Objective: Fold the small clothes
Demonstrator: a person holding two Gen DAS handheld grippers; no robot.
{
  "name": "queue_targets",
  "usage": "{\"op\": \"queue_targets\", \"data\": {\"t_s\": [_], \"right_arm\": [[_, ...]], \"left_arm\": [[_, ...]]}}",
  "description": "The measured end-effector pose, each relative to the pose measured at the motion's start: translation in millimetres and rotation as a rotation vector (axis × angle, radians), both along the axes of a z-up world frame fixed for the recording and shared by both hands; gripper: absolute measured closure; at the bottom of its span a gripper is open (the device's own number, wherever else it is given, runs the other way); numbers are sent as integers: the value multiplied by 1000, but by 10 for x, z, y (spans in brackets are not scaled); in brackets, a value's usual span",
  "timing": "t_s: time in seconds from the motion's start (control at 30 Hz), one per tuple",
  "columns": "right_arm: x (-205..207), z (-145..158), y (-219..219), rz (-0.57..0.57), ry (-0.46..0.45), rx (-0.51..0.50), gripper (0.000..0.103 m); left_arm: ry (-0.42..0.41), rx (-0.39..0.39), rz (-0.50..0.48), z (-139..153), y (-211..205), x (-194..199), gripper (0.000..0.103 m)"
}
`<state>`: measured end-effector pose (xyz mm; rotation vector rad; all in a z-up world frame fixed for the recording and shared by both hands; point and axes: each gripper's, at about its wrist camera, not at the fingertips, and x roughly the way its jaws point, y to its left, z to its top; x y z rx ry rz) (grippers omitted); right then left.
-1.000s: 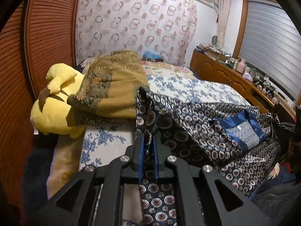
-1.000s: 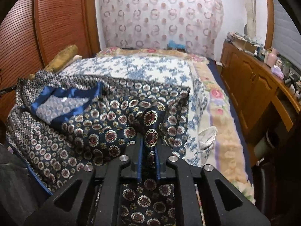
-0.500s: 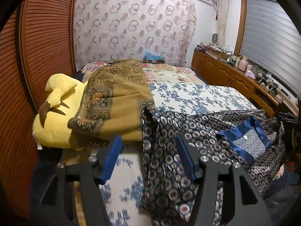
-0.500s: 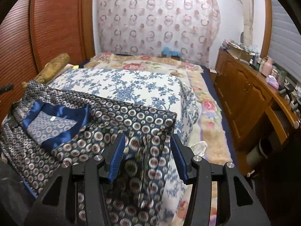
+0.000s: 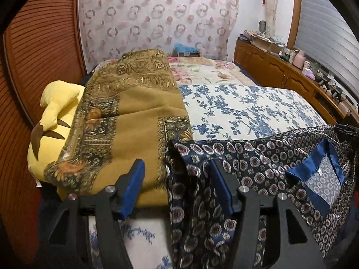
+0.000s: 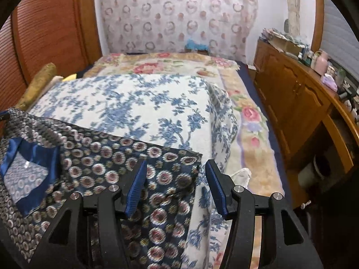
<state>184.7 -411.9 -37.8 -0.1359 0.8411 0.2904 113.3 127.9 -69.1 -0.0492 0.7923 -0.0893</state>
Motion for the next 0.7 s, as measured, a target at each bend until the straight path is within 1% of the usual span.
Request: {"op": "queue_targets", "data": {"t_s": [0.2,0.33,0.4,0.43,0.47,0.5,0.53,0.57,0.6,0.63,0.67,0.7], "right_arm": [[134,-160,11,2,68,-28,47],[171,-179,47,16,77,-29,46],[188,-184,65,30,85,-16,45],[194,-183,88,42,85,-14,45],[202,-183,108,51,87,-14,46],[199,-177,128,62,88,-14,49],[197,-168,158,81,90,-11,56],[188,-164,183,96,92,-9,67],[174,-157,206,115,94,-9,80],[148,-150,242,145,97,-8,86],[125,-144,271,165,93,-16,91],[69,-122,326,194,63,-46,95]], "left_arm": [[24,-1,12,-82,0,127,44],[12,-5,4,-90,10,134,45],[10,-9,-8,-96,12,127,54],[10,-10,-15,-96,8,127,56],[9,-7,-23,-93,-5,124,62],[9,0,-33,-87,-23,122,65],[8,6,-36,-80,-34,121,67],[7,9,-39,-72,-43,119,74],[5,11,-44,-64,-54,119,78],[5,16,-42,-57,-63,121,80],[8,19,-37,-52,-71,123,86],[7,19,-39,-41,-82,121,94]]}}
